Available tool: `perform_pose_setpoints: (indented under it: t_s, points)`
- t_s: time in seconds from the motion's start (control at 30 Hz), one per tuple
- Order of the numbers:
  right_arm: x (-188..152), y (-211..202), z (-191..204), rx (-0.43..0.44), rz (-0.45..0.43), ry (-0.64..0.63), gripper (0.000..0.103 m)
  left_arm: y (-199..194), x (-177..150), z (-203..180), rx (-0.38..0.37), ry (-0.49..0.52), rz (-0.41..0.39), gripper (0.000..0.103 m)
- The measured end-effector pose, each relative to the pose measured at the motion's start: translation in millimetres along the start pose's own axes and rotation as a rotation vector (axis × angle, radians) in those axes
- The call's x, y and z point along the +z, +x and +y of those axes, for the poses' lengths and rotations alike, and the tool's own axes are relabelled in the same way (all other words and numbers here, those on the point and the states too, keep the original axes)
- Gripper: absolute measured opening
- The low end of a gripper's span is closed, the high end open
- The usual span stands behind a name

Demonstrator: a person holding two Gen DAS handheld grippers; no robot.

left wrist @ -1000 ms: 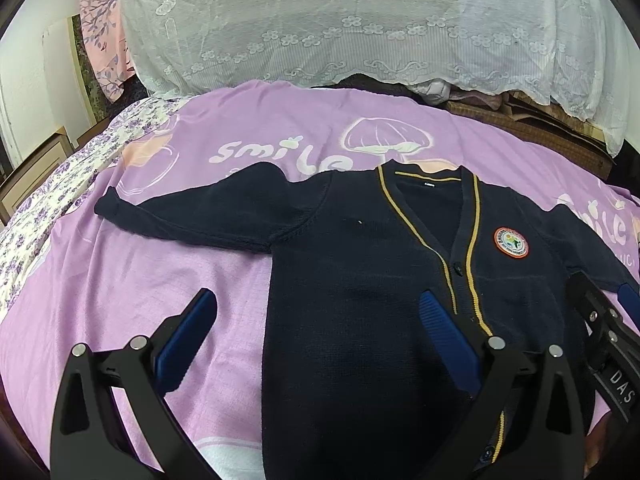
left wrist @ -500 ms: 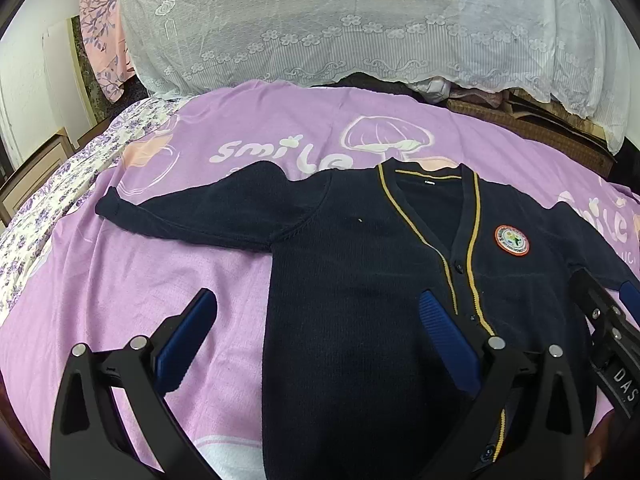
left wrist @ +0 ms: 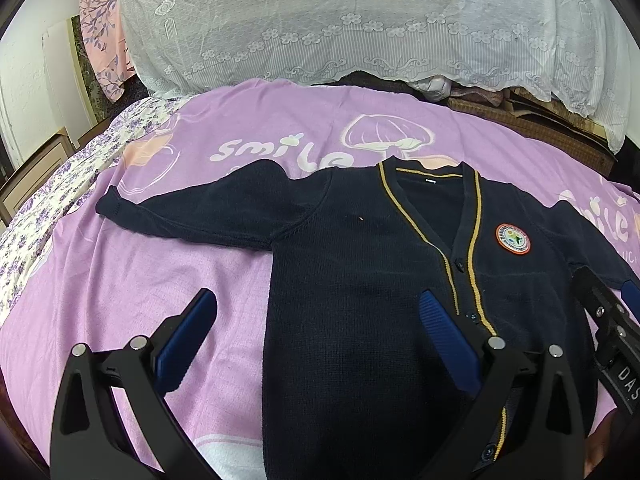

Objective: Fold small clothes

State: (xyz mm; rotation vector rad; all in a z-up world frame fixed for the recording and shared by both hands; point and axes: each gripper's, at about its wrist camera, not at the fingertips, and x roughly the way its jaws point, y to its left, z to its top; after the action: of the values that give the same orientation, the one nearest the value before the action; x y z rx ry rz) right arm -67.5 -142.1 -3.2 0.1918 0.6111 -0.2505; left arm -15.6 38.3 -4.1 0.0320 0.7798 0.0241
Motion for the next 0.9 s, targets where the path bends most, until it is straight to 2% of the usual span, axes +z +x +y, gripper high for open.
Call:
perform_pose_setpoints:
  t_s: [0.9]
  points:
    - [-2.7, 8.5, 2.0, -0.007, 0.026, 0.009, 0.100, 4.9, -4.2, 5.5, 0.006, -0.005, 0.020, 0.099]
